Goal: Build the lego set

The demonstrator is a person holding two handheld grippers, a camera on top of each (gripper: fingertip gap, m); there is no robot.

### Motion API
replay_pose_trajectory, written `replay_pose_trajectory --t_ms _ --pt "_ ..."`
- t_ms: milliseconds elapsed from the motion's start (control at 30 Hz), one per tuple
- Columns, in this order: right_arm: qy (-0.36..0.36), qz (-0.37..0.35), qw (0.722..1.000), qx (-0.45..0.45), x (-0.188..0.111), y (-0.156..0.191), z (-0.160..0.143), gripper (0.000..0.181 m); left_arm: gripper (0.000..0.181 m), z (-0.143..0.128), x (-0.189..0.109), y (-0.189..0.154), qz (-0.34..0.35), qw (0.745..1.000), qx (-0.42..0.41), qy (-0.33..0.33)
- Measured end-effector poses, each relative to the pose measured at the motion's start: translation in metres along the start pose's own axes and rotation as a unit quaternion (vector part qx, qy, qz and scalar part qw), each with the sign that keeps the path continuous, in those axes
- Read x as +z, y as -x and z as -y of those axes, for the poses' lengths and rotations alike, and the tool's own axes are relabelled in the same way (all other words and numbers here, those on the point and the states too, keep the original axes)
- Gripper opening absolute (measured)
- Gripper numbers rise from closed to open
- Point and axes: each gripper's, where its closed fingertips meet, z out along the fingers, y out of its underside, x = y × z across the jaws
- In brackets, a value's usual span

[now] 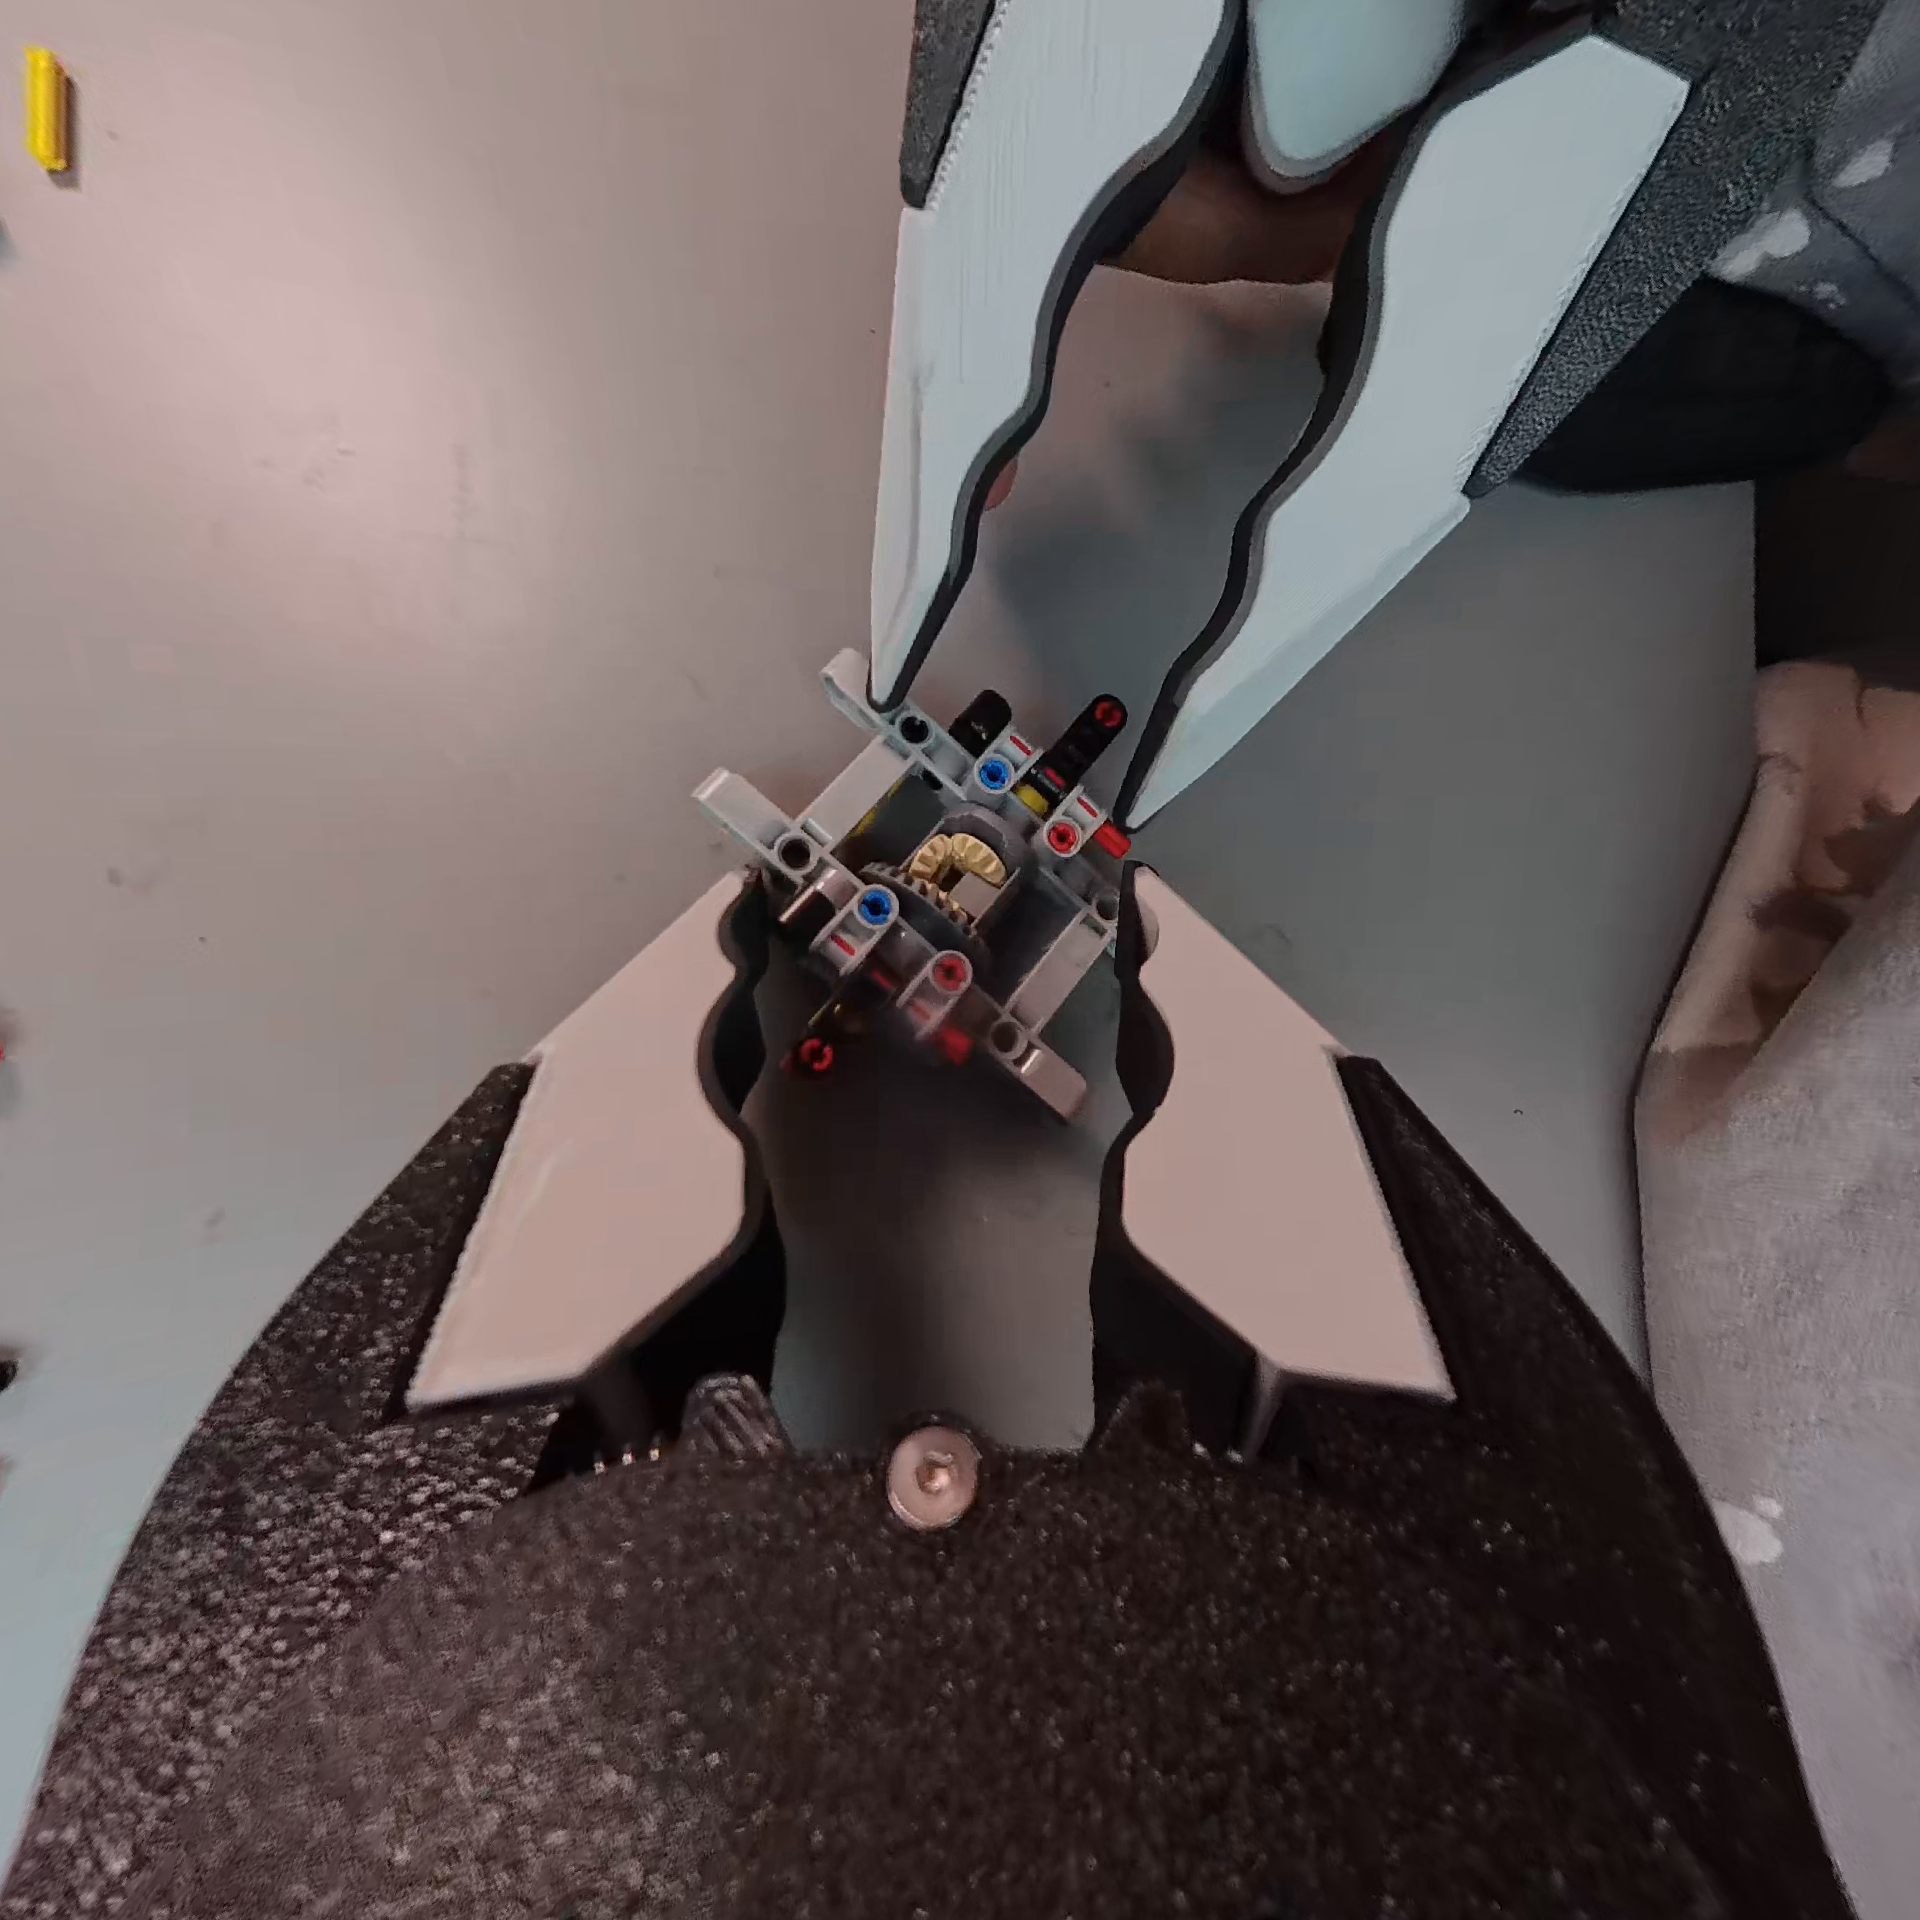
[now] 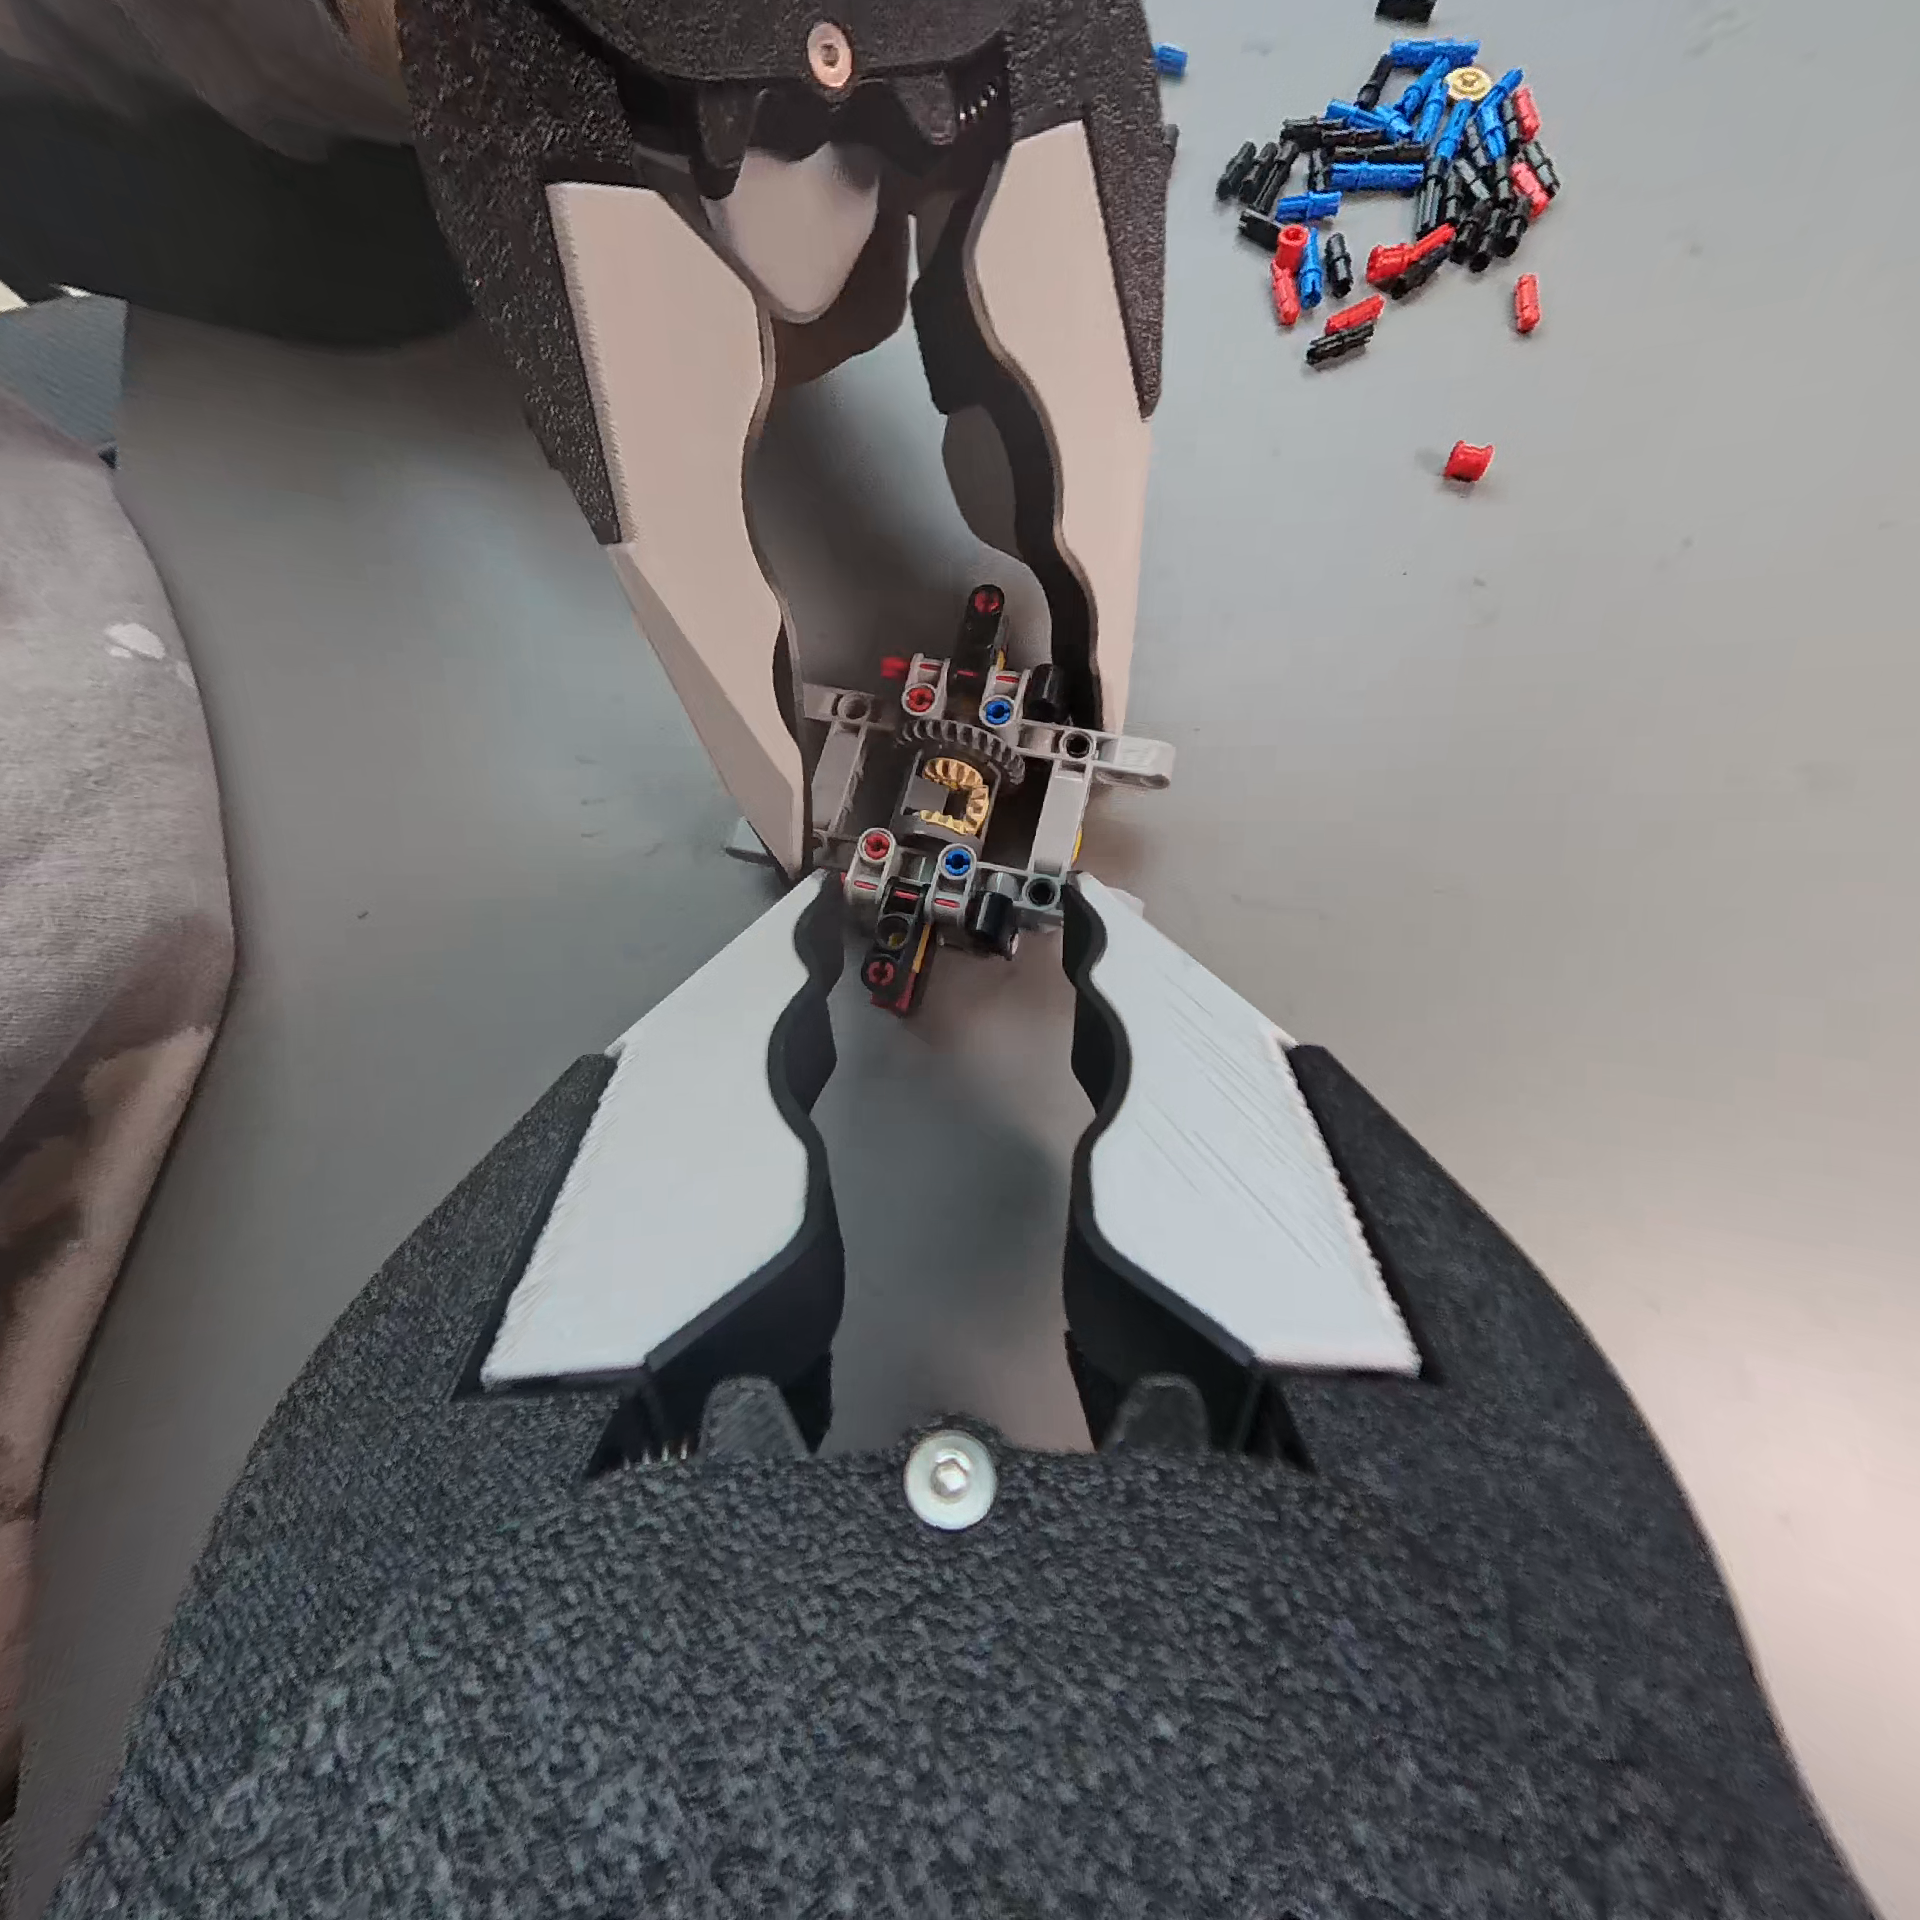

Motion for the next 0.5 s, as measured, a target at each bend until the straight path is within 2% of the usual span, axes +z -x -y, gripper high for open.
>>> replay_pose_trajectory --t_ms 267,333,433,500 --pt "-0.015 -0.026 1.0 0.003 0.002 0.002 0.0 0.045 0.066 -0.001 -0.003 0.004 0.056 0.996 -0.072 -0.018" --pt "-0.025 -0.033 0.999 -0.004 0.003 0.003 -0.001 0.038 0.067 -0.002 -0.005 0.002 0.043 0.996 -0.078 -0.025" --pt "-0.036 -0.042 0.998 -0.013 0.002 0.002 -0.002 0.036 0.08 -0.007 -0.014 -0.008 -0.014 0.997 -0.081 -0.007" --pt "-0.038 -0.047 0.998 -0.033 0.002 0.002 -0.001 0.036 0.075 -0.013 -0.021 -0.009 -0.042 0.996 -0.081 0.006"
